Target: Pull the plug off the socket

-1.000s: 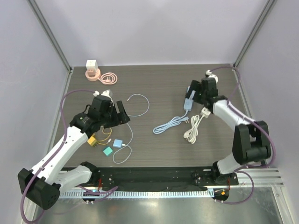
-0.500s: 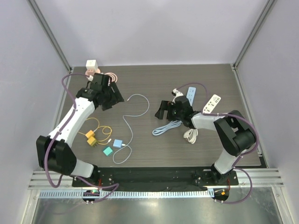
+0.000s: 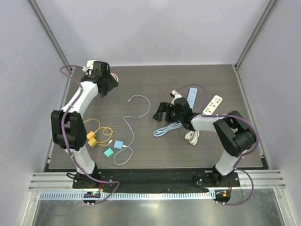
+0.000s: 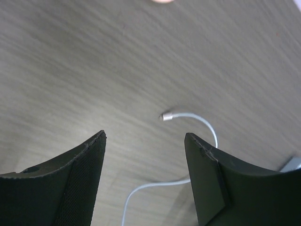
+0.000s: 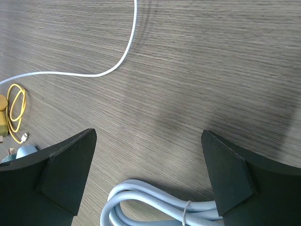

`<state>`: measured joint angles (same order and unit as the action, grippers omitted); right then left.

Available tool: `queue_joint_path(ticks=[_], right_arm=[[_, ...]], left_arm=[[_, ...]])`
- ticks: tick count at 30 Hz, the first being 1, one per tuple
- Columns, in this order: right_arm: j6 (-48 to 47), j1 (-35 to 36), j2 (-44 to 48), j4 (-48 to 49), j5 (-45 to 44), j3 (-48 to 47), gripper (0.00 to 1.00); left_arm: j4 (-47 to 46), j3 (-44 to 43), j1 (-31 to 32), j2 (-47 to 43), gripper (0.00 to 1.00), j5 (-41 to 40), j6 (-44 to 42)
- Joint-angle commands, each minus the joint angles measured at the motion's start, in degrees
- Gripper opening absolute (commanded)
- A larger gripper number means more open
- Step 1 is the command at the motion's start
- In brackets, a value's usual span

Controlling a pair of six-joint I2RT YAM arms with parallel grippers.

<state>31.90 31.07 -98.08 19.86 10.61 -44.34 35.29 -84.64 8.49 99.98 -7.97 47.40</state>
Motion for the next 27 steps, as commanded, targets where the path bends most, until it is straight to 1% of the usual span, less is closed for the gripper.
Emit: queue_joint_path(ticks=[1, 3, 6, 7, 9, 10, 13, 14, 15, 16, 17, 19, 20, 23, 27], right_arm=[[0.44, 0.40, 2.28, 0.36, -1.21, 0.22, 1.00], [0.44, 0.40, 2.72, 0.27, -1.30, 0.22, 1.00], [0.01, 0.31, 3.51, -0.17, -1.65, 0.13, 1.00], [-0.26, 0.31, 3.77, -0.43, -1.91, 0.13, 0.99], [-0.26, 0.13, 3.95, -0.61, -2.35, 0.13, 1.00], [0.09, -0.22, 3.87, -0.52, -2.00, 0.13, 1.00], [1.06, -0.40, 3.60, 0.09, -0.16, 0.21, 1.00], [1.15, -0.40, 3.51, 0.18, -0.07, 0.22, 1.00], [1.06, -0.40, 3.51, 0.18, -0.15, 0.22, 1.00], [0.97, -0.57, 3.51, 0.27, -0.33, 0.30, 1.00], [1.06, -0.57, 3.43, 0.27, -0.33, 0.39, 1.00], [1.15, -0.75, 3.25, 0.27, -0.07, 0.39, 1.00], [1.23, -0.92, 3.08, 0.27, -0.06, 0.39, 1.00], [1.50, -1.27, 3.16, 0.27, 0.29, 0.48, 1.00], [1.59, -1.54, 2.81, 0.45, 0.46, 0.65, 1.00]], left_arm=[[-2.59, -6.48, -0.14, 4.50, 0.69, -6.61, 0.77], [-3.90, -8.25, -0.93, 6.97, 0.69, -7.15, 1.20], [-3.30, -14.48, -2.07, 13.55, 0.68, -7.50, 1.12], [-2.43, -18.41, -2.34, 16.96, 0.68, -8.63, 2.42], [2.13, -23.00, -3.74, 21.11, 0.67, -9.26, 4.71], [7.03, -28.16, -4.18, 25.22, 0.67, -9.69, 7.77], [10.32, -33.47, -5.76, 29.20, 0.64, -9.52, 11.48], [9.89, -33.40, -6.38, 30.08, 0.60, -9.87, 12.45], [9.28, -32.96, -6.73, 30.18, 0.58, -10.05, 13.33], [8.58, -31.39, -7.08, 30.09, 0.57, -10.22, 14.47], [5.96, -30.33, -7.61, 29.48, 0.56, -10.40, 15.78], [4.18, -28.83, -7.79, 28.95, 0.53, -11.98, 16.32], [3.48, -28.83, -7.79, 29.13, 0.53, -13.55, 16.06], [2.86, -30.66, -8.14, 30.35, 0.53, -14.09, 15.18], [1.89, -33.21, -8.23, 33.43, 0.47, -10.59, 16.32]])
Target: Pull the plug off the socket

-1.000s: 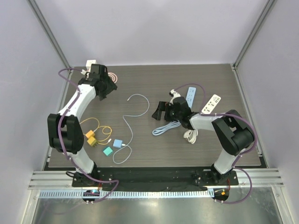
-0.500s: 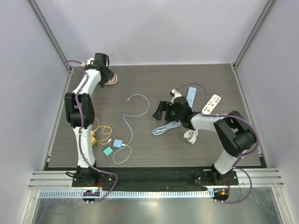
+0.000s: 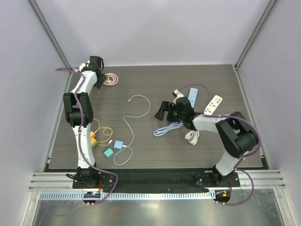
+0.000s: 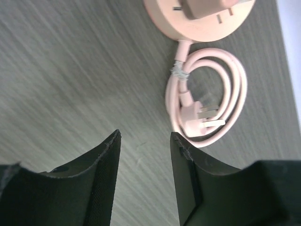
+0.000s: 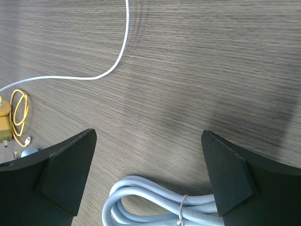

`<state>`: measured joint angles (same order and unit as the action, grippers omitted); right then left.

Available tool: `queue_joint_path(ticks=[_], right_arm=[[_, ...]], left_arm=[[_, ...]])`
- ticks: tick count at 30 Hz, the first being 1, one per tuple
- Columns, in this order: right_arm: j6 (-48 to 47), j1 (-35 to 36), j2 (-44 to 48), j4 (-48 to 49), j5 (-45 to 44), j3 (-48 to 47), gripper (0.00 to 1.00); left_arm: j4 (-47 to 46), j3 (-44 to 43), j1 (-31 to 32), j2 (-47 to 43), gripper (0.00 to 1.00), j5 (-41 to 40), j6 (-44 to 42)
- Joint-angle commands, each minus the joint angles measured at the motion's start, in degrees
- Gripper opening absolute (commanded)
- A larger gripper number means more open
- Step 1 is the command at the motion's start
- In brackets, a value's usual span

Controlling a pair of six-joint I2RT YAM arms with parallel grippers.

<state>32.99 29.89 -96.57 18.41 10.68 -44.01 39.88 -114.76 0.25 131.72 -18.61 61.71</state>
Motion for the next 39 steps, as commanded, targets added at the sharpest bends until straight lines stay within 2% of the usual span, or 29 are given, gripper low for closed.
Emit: queue_joint_path(ticks=[1, 10, 23, 25, 28, 29, 32, 35, 39], right_arm=[[0.58, -0.53, 1.13, 1.89, 0.75, 0.24, 1.00], [1.64, -0.88, 0.95, 3.12, 1.89, 0.94, 1.00], [1.72, -1.06, 0.42, 3.38, 2.68, 0.94, 1.00], [1.72, -1.15, 0.34, 3.65, 2.51, 1.03, 1.00], [1.90, -1.06, 0.07, 3.56, 2.77, 0.85, 1.00], [1.90, -1.06, 0.16, 3.56, 2.77, 0.85, 1.00], [1.72, -1.06, 0.42, 3.47, 2.51, 1.03, 1.00], [1.64, -1.06, 0.51, 3.30, 2.24, 0.94, 1.00], [1.46, -1.06, 0.69, 3.03, 1.89, 0.94, 1.00]], left_arm=[[-3.14, -3.54, -1.55, 2.65, 0.47, 1.02, 2.36], [-3.67, -9.52, -2.36, 8.11, 0.50, -0.46, 3.32], [-8.94, -11.19, -2.80, 13.74, 0.49, 5.60, 7.36], [-8.68, -10.31, -2.80, 14.00, 0.46, 5.95, 8.42], [-8.15, -8.73, -2.71, 13.91, 0.37, 6.31, 8.95], [-8.06, -7.94, -2.71, 14.00, 0.26, 6.48, 9.04], [-7.97, -7.41, -2.71, 14.00, 0.08, 7.62, 7.90], [-7.27, -5.66, -2.36, 12.52, 0.00, 8.32, 5.88], [-7.36, -0.74, -1.13, 8.39, 0.00, 9.47, 2.28]])
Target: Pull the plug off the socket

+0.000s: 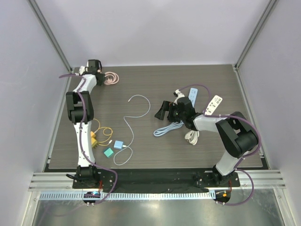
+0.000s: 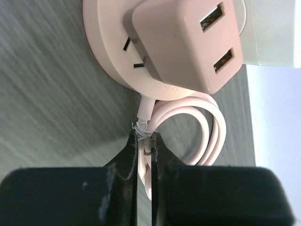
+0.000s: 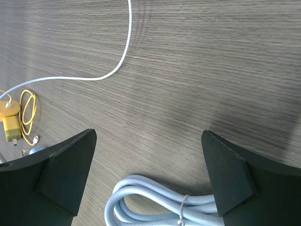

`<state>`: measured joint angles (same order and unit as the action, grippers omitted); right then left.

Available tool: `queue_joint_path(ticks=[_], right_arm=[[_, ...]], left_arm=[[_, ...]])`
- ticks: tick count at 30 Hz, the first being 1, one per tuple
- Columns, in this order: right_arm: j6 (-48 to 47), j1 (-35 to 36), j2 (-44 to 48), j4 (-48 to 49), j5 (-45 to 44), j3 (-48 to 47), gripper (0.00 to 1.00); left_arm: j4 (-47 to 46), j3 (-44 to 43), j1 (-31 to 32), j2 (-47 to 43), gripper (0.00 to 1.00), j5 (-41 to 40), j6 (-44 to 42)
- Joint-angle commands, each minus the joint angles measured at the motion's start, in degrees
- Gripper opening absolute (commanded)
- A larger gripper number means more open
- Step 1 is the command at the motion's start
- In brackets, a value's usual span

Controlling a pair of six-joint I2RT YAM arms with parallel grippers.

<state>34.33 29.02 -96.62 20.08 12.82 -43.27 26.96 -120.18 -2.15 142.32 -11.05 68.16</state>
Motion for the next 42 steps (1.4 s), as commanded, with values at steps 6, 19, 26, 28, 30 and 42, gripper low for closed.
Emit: queue_joint_path(ticks=[6, 19, 26, 28, 30, 42], right_arm=[[-0.66, -0.19, 2.13, 0.32, -1.13, 0.20, 1.00], [-2.86, -0.19, 2.31, -1.62, -3.50, -0.06, 1.00], [-2.86, -0.19, 0.47, -1.62, -2.98, -0.85, 1.00], [-2.86, -0.27, 0.12, -1.71, -2.97, -1.03, 1.00], [-2.95, -0.19, -0.41, -1.71, -2.98, -1.21, 1.00], [-6.45, 0.60, 1.17, -2.58, -3.93, -1.29, 1.00]], left_arm=[[5.65, 15.05, 4.61, -11.95, 0.00, 3.14, -9.88], [6.70, 42.47, 10.85, -32.62, 0.00, 9.38, -15.07], [2.84, 57.40, 14.63, -46.67, 0.46, 10.61, -19.72], [0.99, 59.61, 15.51, -53.53, 0.59, 9.56, -20.35], [1.25, 60.24, 15.60, -57.14, 0.73, 9.47, -21.92], [16.45, 38.97, 15.51, -55.84, 0.78, 4.02, -45.82]])
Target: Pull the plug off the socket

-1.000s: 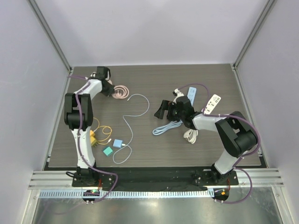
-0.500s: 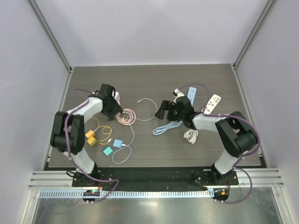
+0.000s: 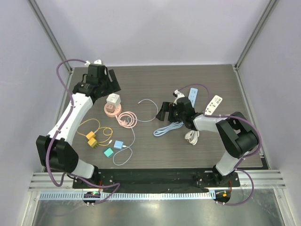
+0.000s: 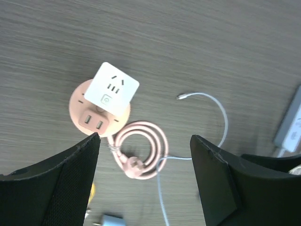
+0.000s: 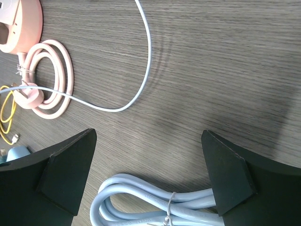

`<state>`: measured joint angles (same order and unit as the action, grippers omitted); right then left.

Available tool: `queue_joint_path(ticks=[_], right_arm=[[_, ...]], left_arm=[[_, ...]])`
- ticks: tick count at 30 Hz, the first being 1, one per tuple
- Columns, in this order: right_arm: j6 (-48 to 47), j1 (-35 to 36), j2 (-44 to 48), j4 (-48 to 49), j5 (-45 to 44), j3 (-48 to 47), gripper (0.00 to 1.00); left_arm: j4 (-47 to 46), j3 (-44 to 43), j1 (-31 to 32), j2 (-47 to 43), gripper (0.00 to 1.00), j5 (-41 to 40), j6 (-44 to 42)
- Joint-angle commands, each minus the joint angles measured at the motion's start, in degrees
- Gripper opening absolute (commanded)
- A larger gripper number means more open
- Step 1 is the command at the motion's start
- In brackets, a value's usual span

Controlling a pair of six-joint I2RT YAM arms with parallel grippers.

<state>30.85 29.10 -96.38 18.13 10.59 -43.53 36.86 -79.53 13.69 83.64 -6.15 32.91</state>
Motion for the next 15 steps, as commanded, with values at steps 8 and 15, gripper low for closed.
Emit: queue_joint_path(ticks=[8, 15], right_arm=[[-9.23, 5.52, 1.19, -10.30, -6.36, -12.87, 1.00], [-11.95, 14.29, -5.99, -14.25, -5.32, -27.38, 0.99]], left_arm=[[5.05, 3.95, -0.25, -0.32, 0.75, -2.45, -16.47], [2.96, 5.60, -1.12, -4.95, 0.66, -8.78, -11.83]])
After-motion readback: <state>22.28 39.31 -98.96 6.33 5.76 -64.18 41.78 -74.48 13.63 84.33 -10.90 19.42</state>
